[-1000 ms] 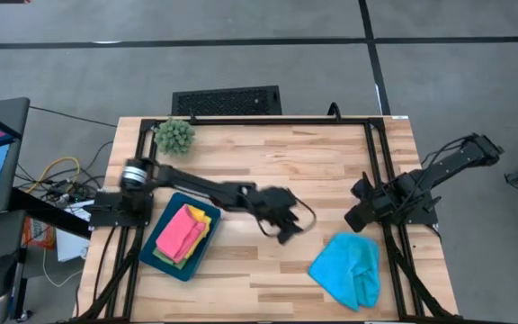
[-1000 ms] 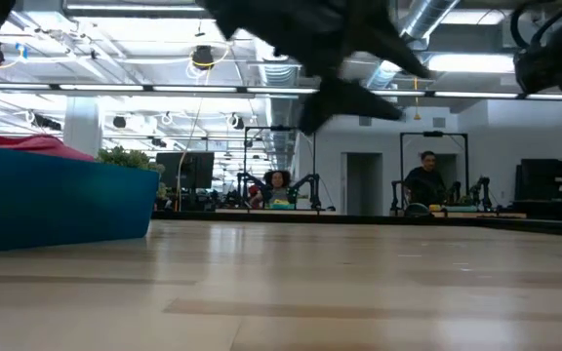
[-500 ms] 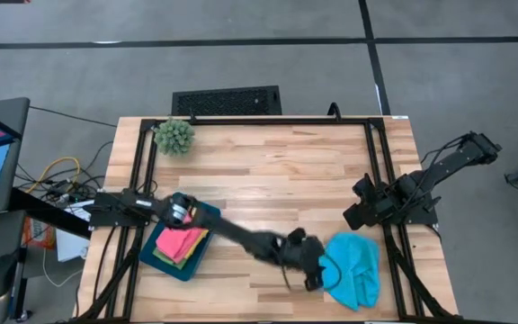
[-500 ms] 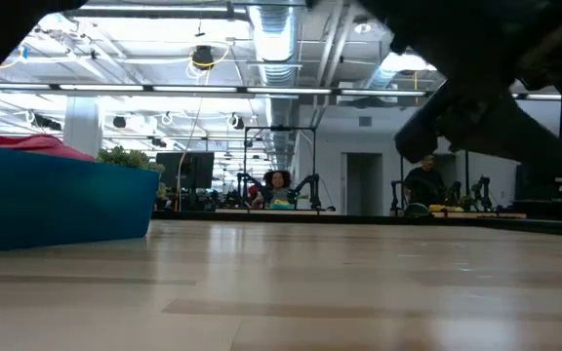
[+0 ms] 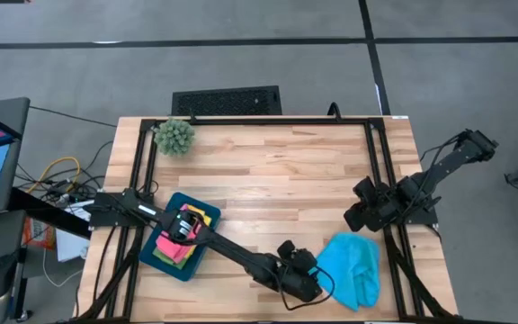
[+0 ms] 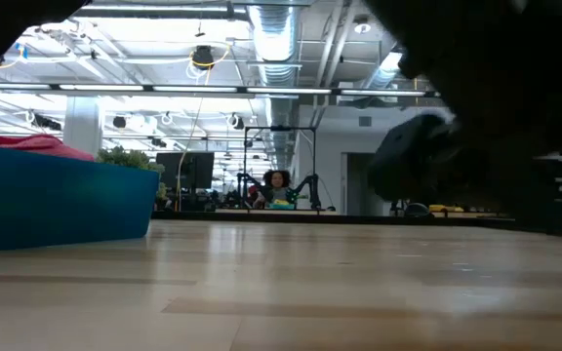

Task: Fold microfiber towels
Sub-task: Fold the blue microfiber towel

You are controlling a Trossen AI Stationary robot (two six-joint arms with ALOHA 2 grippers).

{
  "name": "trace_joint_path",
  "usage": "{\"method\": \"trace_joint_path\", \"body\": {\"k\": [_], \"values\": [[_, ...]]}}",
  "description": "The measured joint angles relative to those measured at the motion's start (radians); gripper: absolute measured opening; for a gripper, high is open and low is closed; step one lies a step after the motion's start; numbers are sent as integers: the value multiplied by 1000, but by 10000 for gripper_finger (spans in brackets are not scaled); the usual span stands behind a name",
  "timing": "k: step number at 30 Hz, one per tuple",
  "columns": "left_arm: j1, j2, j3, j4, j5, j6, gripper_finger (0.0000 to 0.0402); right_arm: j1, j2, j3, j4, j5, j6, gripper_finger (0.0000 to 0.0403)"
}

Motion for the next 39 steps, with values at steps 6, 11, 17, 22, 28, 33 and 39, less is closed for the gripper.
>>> {"method": "trace_joint_path", "body": {"k": [6,11,17,22,28,33,39], "values": [[0,-4,-50,-8,47,-52,217,4,0,0,2,20,0,185],[1,5,-54,-23,82,20,206,4,0,0,0,22,-12,182],[5,27,-53,-52,136,43,116,4,0,0,0,22,-14,180],[11,21,-49,-117,150,9,21,4,0,0,-1,22,-12,179],[36,-10,39,-322,287,2,2,4,0,0,25,24,4,173],[32,-102,26,-536,320,106,0,2,0,-1,141,25,-76,171],[21,-255,33,-775,285,227,0,-2,22,-1,350,64,-291,173]]}}
